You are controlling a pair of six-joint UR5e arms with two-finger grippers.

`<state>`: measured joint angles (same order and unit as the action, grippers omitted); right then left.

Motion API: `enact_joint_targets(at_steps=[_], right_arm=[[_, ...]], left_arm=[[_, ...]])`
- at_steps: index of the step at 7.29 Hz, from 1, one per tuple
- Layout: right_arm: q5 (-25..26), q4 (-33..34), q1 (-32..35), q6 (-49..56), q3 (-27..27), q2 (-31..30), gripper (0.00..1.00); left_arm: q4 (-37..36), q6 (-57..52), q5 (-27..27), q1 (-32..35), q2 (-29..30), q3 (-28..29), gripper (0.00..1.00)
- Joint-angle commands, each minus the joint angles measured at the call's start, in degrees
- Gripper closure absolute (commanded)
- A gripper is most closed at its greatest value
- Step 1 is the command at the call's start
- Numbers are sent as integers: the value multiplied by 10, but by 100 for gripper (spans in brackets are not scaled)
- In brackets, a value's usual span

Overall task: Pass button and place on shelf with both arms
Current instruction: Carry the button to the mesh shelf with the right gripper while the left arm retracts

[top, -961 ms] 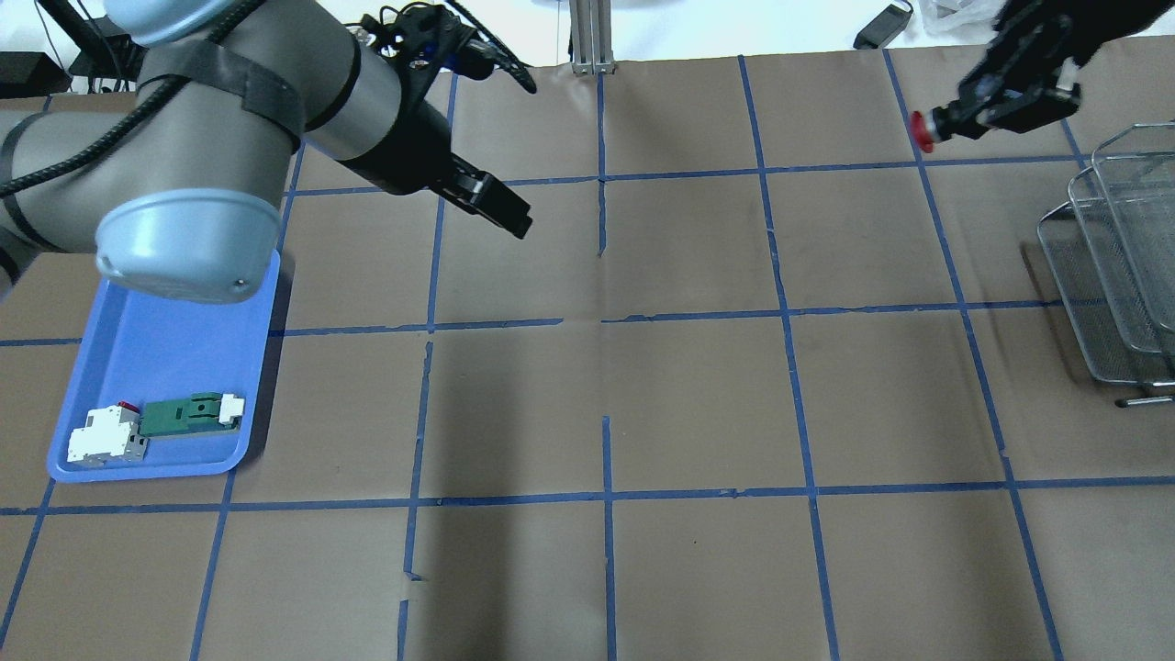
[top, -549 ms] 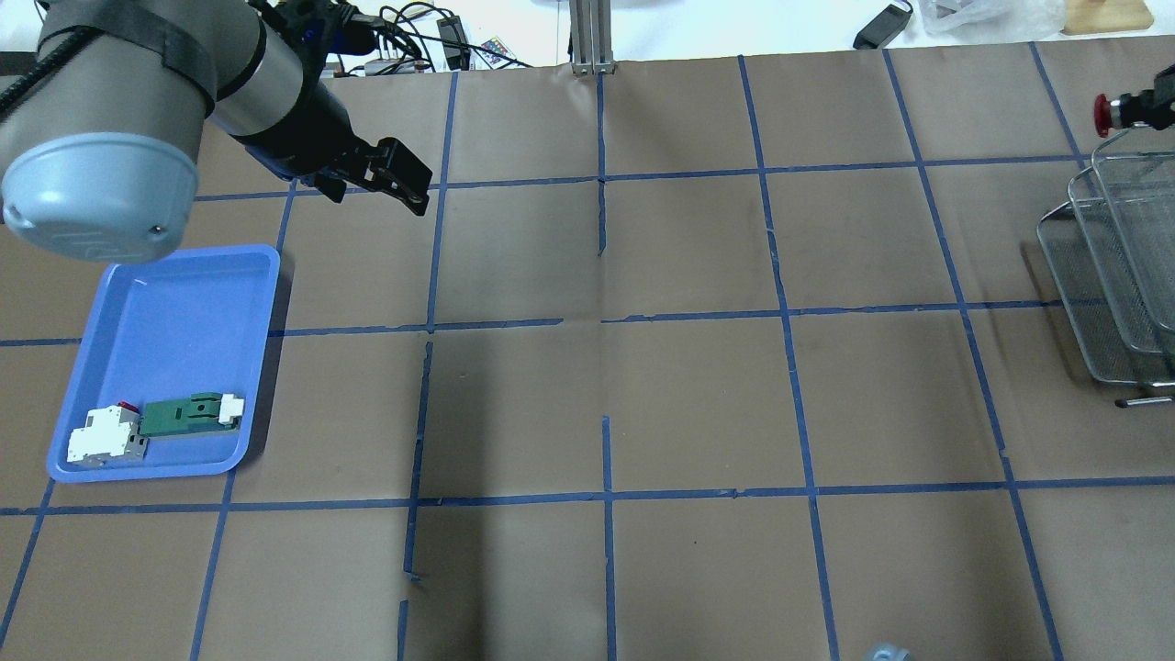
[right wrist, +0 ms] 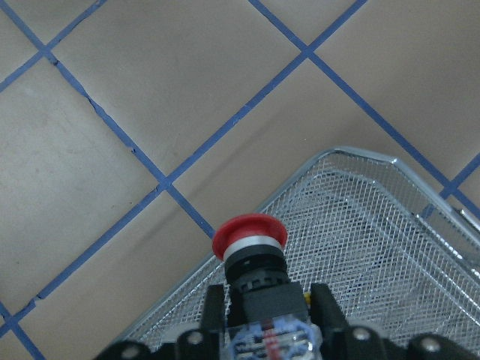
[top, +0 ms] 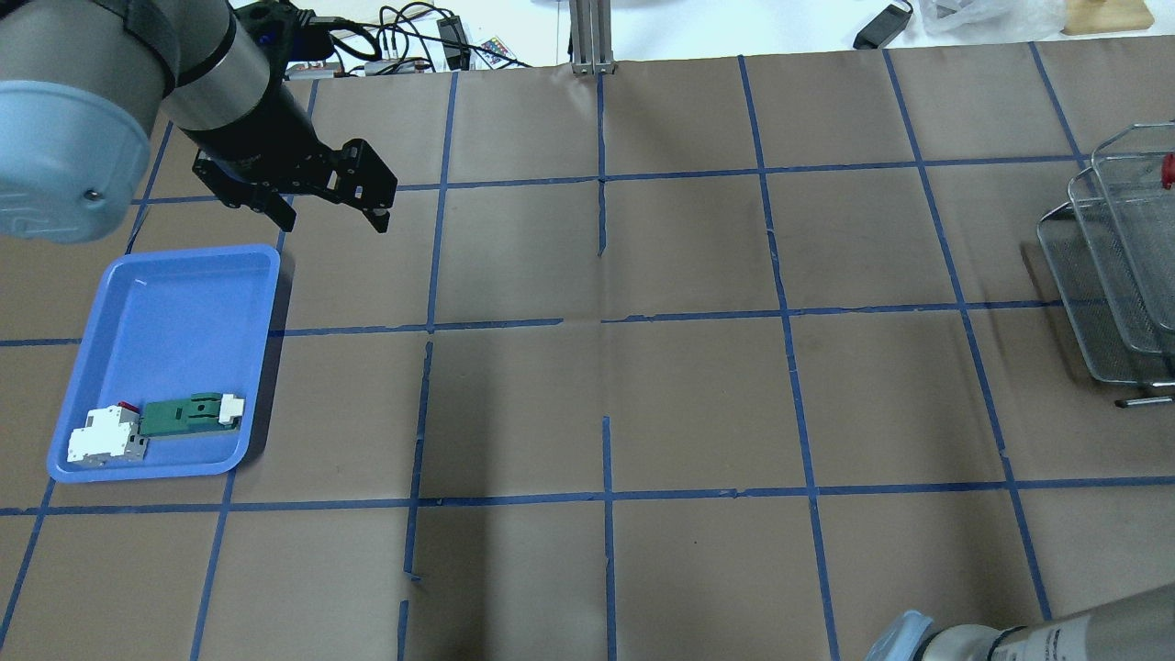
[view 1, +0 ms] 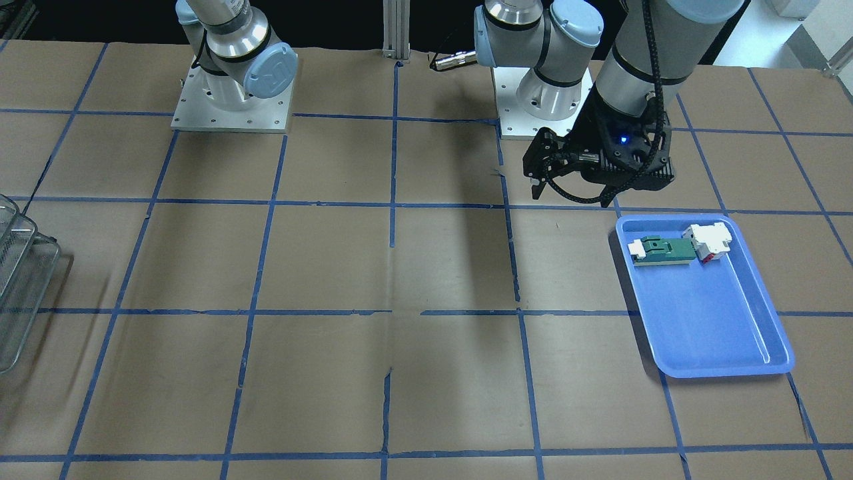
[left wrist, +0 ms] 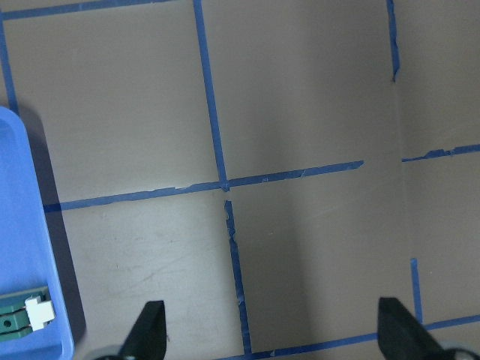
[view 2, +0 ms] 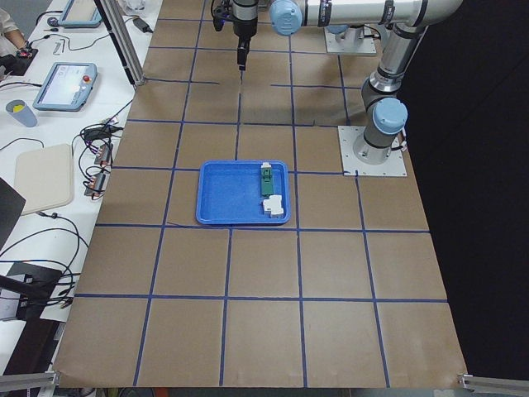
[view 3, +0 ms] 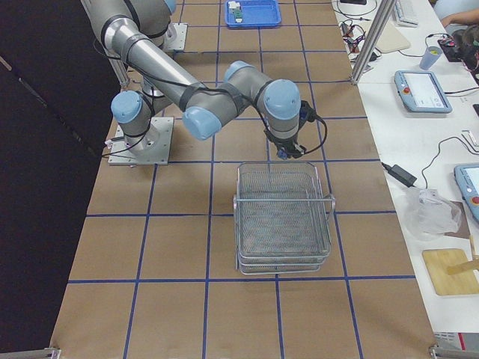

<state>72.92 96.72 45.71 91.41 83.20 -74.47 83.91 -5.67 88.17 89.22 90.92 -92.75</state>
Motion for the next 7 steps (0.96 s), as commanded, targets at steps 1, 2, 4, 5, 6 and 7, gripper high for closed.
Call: enact_joint_targets(at_steps=[1, 2, 4, 5, 6, 7], right_arm=[[4, 2, -16, 5, 4, 20, 100], [-1, 2, -18, 4, 6, 21, 60], [11, 1, -19, 2, 6, 30, 29], [12, -5, -19, -5, 6, 29, 0], [26, -5, -18, -5, 4, 24, 0], [43, -7, -19, -5, -5, 17, 0]], left_arm=[[4, 4, 19, -3, -7, -5, 0], [2, 3, 16, -4, -7, -5, 0], [-1, 2, 15, -3, -6, -5, 0], [-1, 2, 14, -2, -6, -5, 0], [-2, 3, 13, -2, -6, -5, 0], [-2, 4, 11, -3, -6, -5, 0]])
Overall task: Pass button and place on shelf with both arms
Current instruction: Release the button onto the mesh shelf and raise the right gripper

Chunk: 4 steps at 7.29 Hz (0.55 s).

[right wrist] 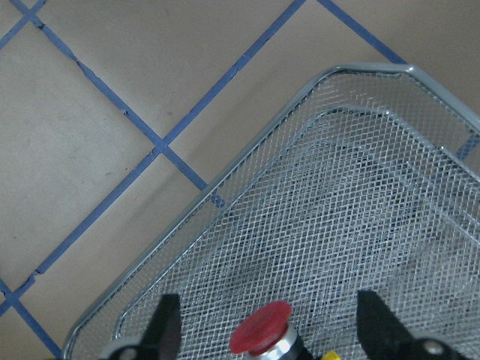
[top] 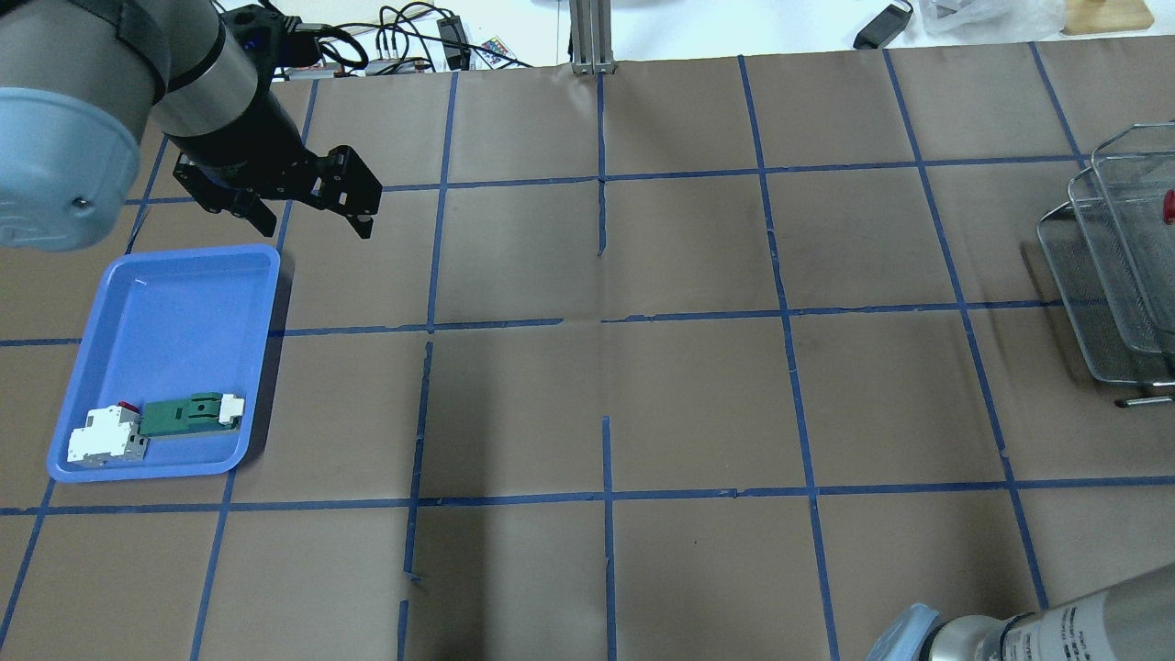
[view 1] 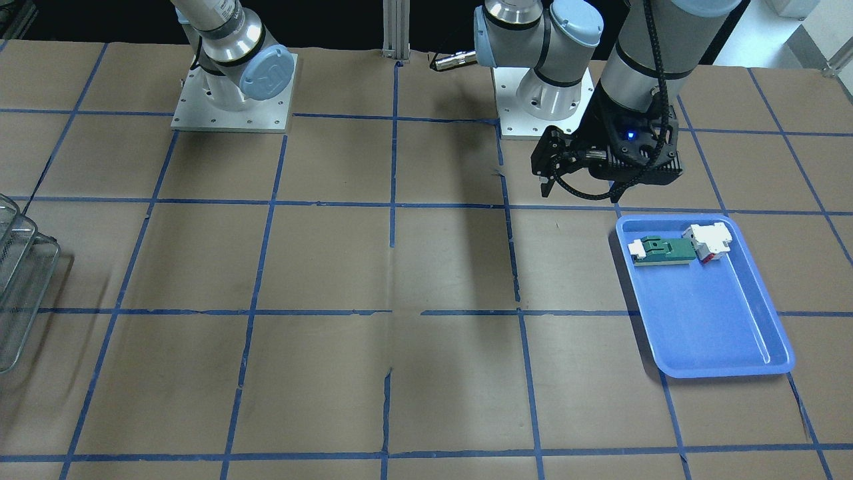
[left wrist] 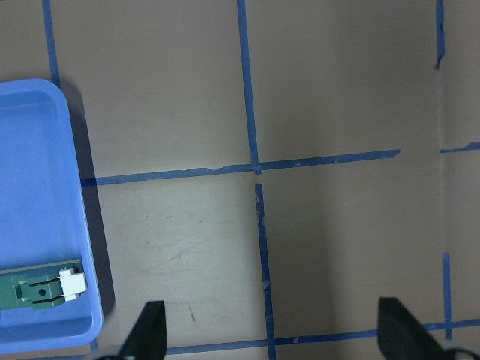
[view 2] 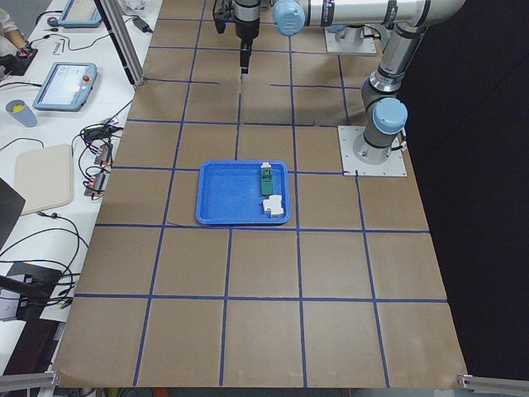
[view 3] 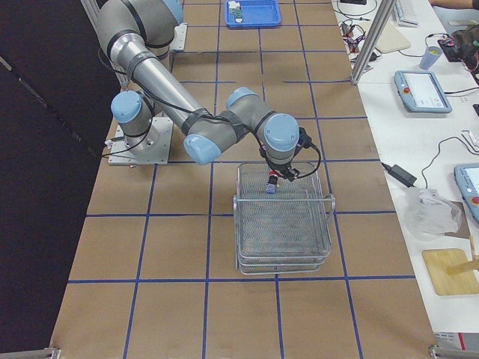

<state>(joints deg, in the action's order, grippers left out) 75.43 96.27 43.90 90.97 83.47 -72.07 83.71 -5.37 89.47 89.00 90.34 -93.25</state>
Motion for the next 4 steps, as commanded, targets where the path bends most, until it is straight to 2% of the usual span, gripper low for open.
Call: enact_joint_targets(at_steps=[1, 3, 4], right_arm=[[20, -13, 0, -15, -5, -34, 0], [35, -61, 47, -224, 0, -82, 0], [90, -68, 98, -328, -2, -100, 0]], left_arm=[[-3, 4, -3, -1, 2, 2, 0], [-3, 4, -3, -1, 2, 3, 0], [-4, 6, -3, -1, 7, 3, 0]])
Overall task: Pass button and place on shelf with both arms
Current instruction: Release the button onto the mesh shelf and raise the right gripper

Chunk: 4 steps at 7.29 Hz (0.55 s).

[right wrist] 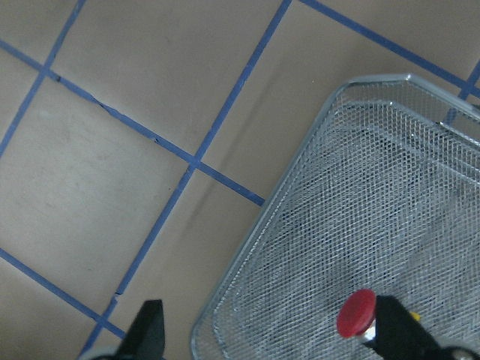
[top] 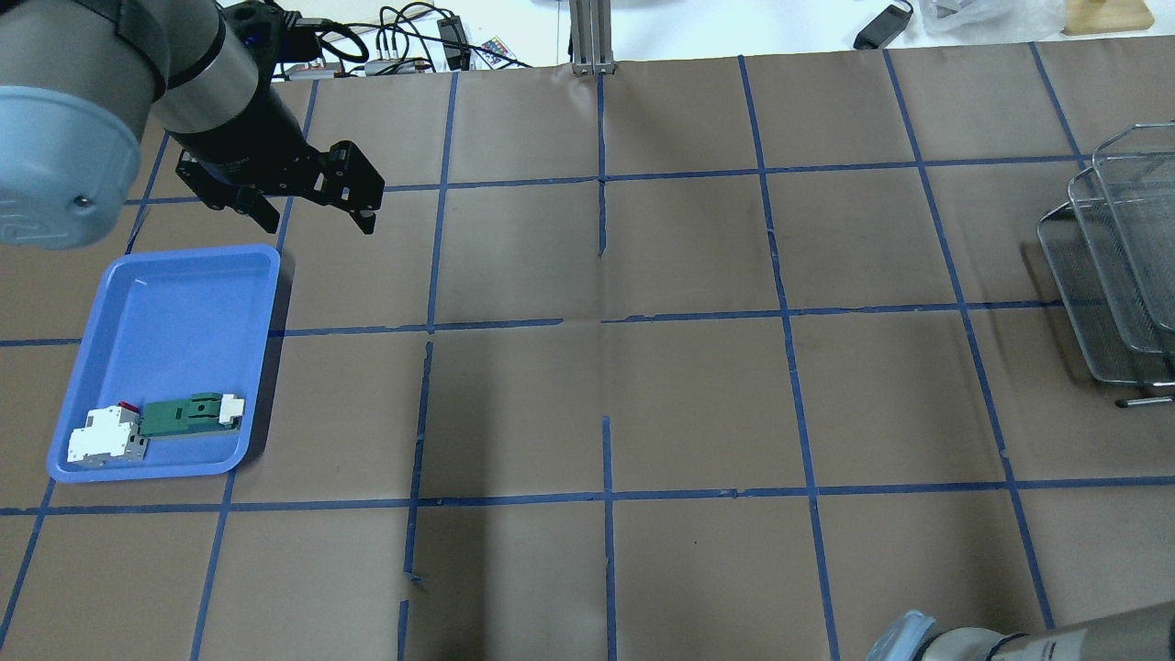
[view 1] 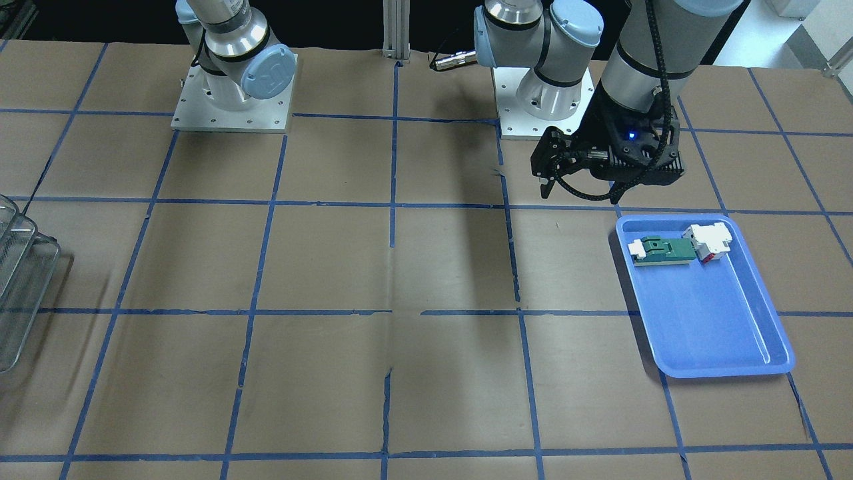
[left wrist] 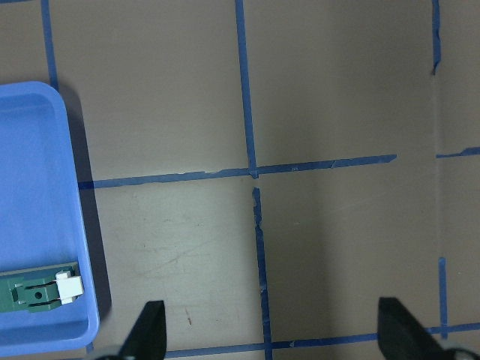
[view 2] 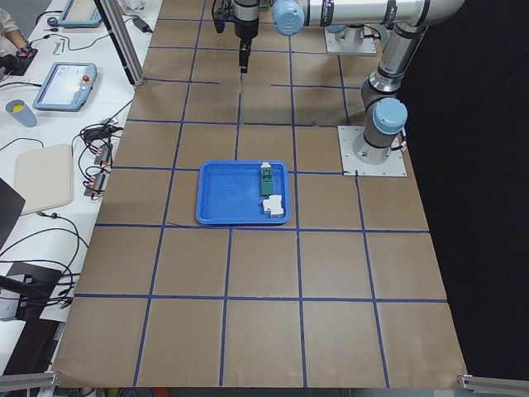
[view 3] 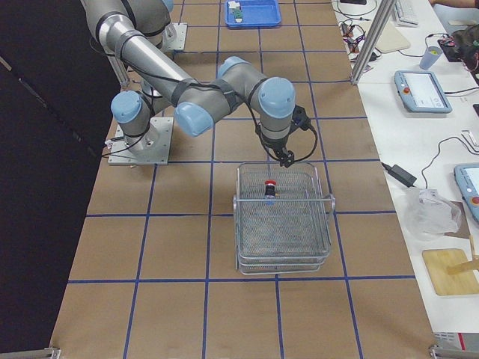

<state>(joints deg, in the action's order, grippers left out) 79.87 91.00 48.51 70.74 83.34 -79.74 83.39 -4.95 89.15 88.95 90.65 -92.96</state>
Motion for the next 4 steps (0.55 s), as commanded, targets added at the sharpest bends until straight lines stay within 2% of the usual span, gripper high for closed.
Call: enact_joint_targets(at_steps=[1, 2, 4], right_arm=[[61, -36, 111, -287, 3, -50, 0], [61, -65, 183, -459, 2, -60, 0], [71, -68, 330, -740, 2, -64, 0]], left_arm=[[-1, 2, 0, 1, 5, 1, 0], [-1, 2, 0, 1, 4, 1, 0], [-2, 2, 0, 2, 5, 0, 0]])
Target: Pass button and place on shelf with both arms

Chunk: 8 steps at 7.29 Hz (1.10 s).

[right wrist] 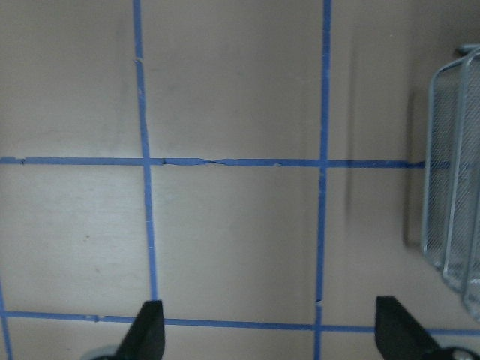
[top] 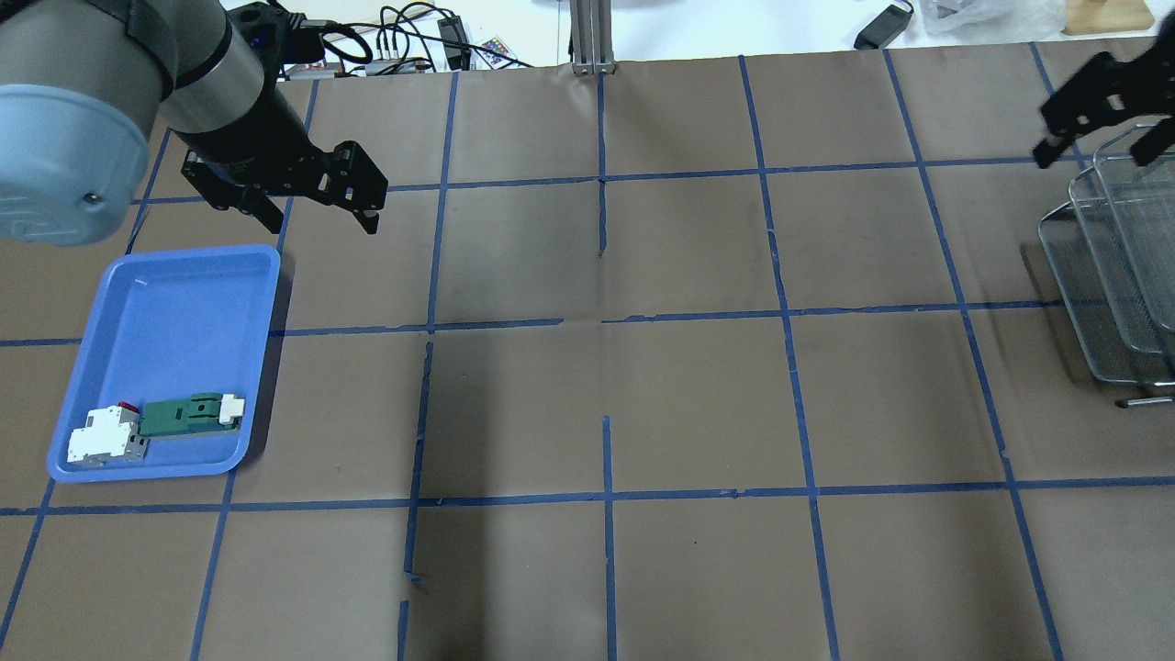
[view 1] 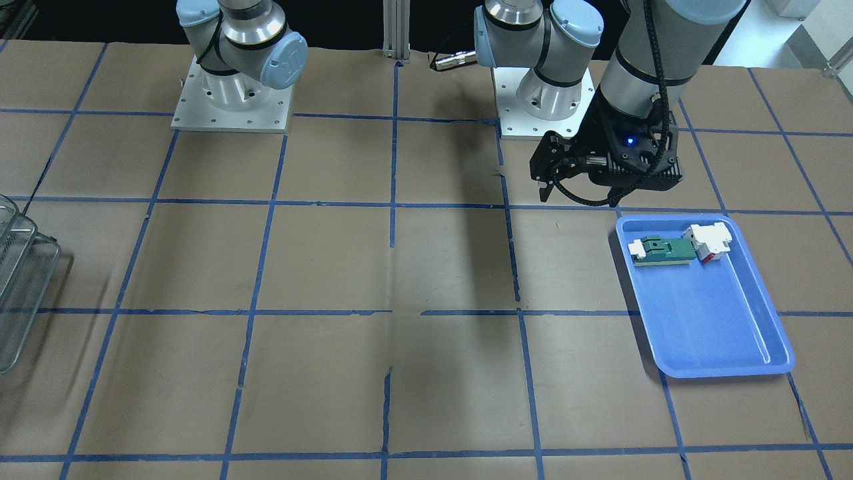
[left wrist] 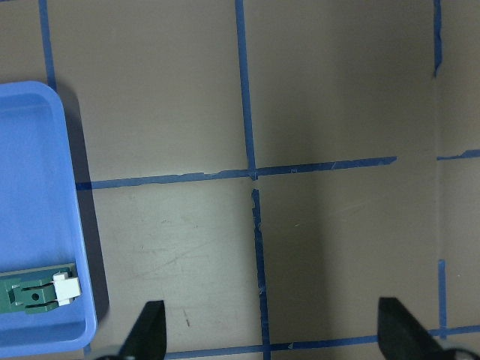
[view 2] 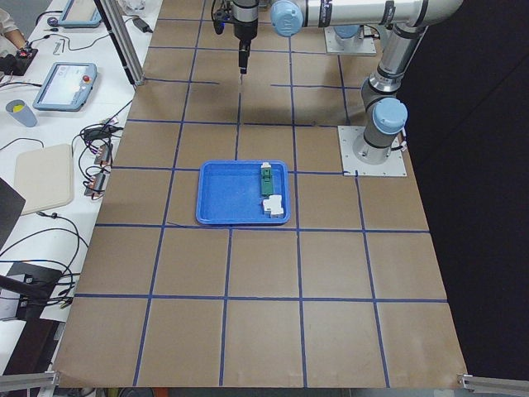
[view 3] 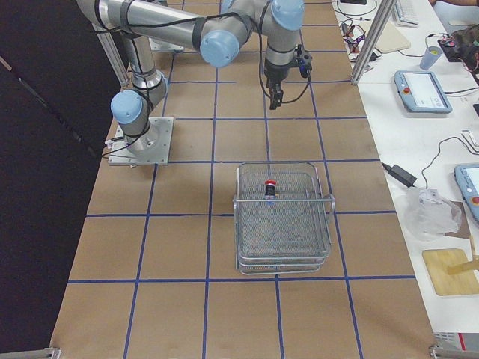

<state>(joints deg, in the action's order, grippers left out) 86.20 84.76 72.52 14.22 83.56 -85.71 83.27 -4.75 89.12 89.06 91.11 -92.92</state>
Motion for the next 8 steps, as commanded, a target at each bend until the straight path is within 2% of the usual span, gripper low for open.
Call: enact_joint_targets(at_steps=[1, 2, 3, 5, 8], right_arm=[[39, -6, 154, -243, 4, -3, 0], [39, -6, 196, -265, 18, -5, 0], [42, -6, 205, -271, 40, -22, 0], [45, -3, 184, -262, 73, -51, 0], [42, -7, 158, -241, 75, -62, 0]], left_arm=[[0, 0, 0, 1, 1, 0, 0], [0, 0, 0, 1, 1, -1, 0], [0, 0, 0, 2, 1, -1, 0], [0, 0, 0, 2, 1, -1, 0], [0, 1, 0, 3, 4, -1, 0]])
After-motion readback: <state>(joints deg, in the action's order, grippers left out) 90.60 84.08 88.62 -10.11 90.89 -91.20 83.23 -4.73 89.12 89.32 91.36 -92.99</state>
